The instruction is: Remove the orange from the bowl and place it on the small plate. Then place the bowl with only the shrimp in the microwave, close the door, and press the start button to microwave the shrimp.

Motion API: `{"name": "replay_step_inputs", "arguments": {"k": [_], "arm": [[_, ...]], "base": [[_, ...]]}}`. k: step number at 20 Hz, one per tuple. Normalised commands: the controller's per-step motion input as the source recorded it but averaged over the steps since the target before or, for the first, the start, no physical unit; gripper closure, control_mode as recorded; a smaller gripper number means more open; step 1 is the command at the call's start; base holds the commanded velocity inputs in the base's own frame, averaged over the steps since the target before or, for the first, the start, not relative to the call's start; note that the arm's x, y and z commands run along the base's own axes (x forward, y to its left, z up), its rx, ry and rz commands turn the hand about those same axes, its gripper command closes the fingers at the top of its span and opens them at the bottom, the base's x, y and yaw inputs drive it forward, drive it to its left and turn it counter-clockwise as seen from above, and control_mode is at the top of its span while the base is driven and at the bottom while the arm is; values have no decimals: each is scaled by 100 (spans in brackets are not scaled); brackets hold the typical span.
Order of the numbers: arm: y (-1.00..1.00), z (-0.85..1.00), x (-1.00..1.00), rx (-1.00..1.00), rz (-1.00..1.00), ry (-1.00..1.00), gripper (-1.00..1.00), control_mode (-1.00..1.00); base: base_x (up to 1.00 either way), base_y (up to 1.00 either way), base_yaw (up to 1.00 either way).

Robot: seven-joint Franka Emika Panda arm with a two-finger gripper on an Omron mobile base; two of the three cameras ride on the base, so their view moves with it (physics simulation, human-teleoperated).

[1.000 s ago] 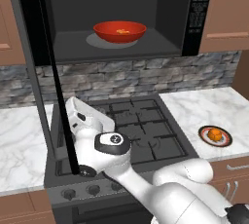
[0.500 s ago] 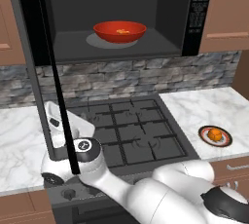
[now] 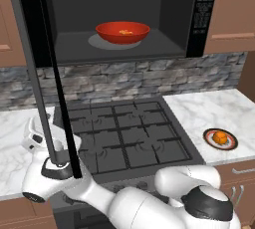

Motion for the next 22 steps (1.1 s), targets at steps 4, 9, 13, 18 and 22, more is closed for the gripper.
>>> {"name": "replay_step_inputs", "arguments": {"k": [4,9,13,18,22], "arm": [[52,13,-16,0,-8,-9,-100,-100],[52,72,-32,0,-15,-13,-100,-100],[38,69,-25,0,-16,-12,-100,-100],[-15,47,-38,7,-16,-12,-100,-100],[-56,22,-42,20,-10,-14,-100,-100]], "base": [[0,0,0],[0,0,0],[0,0,0],[0,0,0],[0,0,0]]}}
